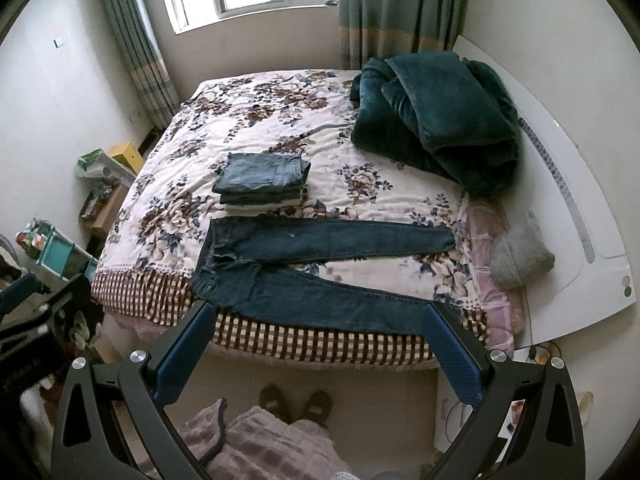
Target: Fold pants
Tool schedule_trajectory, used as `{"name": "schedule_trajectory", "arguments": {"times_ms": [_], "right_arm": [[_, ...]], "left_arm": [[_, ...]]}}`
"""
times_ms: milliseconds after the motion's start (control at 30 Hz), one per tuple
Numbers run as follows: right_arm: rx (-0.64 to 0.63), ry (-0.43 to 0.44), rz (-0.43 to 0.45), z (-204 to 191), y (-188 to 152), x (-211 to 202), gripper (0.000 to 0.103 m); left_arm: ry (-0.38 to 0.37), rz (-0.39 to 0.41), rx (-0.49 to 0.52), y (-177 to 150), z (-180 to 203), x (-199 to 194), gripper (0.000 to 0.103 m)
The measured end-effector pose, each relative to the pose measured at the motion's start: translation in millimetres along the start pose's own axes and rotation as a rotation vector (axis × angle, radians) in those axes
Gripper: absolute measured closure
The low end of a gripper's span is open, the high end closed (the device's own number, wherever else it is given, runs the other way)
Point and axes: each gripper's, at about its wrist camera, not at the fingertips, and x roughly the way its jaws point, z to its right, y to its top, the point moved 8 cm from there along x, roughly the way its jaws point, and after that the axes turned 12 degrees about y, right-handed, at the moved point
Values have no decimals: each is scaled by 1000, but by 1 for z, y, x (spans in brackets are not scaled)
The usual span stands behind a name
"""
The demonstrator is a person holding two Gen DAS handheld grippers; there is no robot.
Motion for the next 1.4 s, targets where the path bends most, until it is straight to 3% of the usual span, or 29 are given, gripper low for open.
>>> {"name": "schedule_trajectory", "arguments": {"times_ms": [333,567,900,1033,1400], "right_arm": [[47,-57,2,63,28,77,0],[92,-94,-13,98,59,149,0],[220,-163,-63,161,114,301,0],[265,-203,-90,200,131,381,0],[275,-276,-261,322,113,562,0]], "left_arm": [[60,-7,6,13,44,77,0],[43,-58,56,32,75,147,0],[-17,-147,160,75,132,285,0],[-10,-180,190,85,158,355,0],[16,-308,319,54,250,531,0]]}}
